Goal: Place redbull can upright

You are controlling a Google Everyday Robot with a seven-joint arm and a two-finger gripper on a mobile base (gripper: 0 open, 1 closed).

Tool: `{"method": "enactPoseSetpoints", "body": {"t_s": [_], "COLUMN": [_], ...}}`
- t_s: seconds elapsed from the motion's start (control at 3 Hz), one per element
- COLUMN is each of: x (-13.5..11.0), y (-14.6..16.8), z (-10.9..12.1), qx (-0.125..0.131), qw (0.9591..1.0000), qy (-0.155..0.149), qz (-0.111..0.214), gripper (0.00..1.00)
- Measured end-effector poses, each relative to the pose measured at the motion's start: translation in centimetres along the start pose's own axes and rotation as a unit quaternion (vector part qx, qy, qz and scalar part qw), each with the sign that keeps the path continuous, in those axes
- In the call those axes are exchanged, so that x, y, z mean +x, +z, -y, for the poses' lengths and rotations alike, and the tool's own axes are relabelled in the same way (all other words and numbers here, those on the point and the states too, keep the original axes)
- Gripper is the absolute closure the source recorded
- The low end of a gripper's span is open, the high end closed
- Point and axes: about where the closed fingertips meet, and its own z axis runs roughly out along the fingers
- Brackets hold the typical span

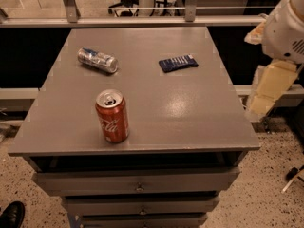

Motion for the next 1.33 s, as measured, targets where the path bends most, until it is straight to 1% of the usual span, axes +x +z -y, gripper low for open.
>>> {"method": "enactPoseSetpoints", "body": {"t_s": [0.33, 0.67, 1.0, 1.33], "x": [-4.0, -8.9, -14.0, -18.9], "y": [2.2, 4.4, 6.6, 8.3], "z": [2.1, 4.2, 5.6, 6.5], "qx": [0.003, 0.002, -0.002, -0.007], "qw": [0.9994, 0.9973, 0.9935, 0.9882], "qy": [-0.013, -0.019, -0.019, -0.016], "qz": [0.032, 0.070, 0.112, 0.152], "gripper": [0.00, 0.00, 0.00, 0.00]}}
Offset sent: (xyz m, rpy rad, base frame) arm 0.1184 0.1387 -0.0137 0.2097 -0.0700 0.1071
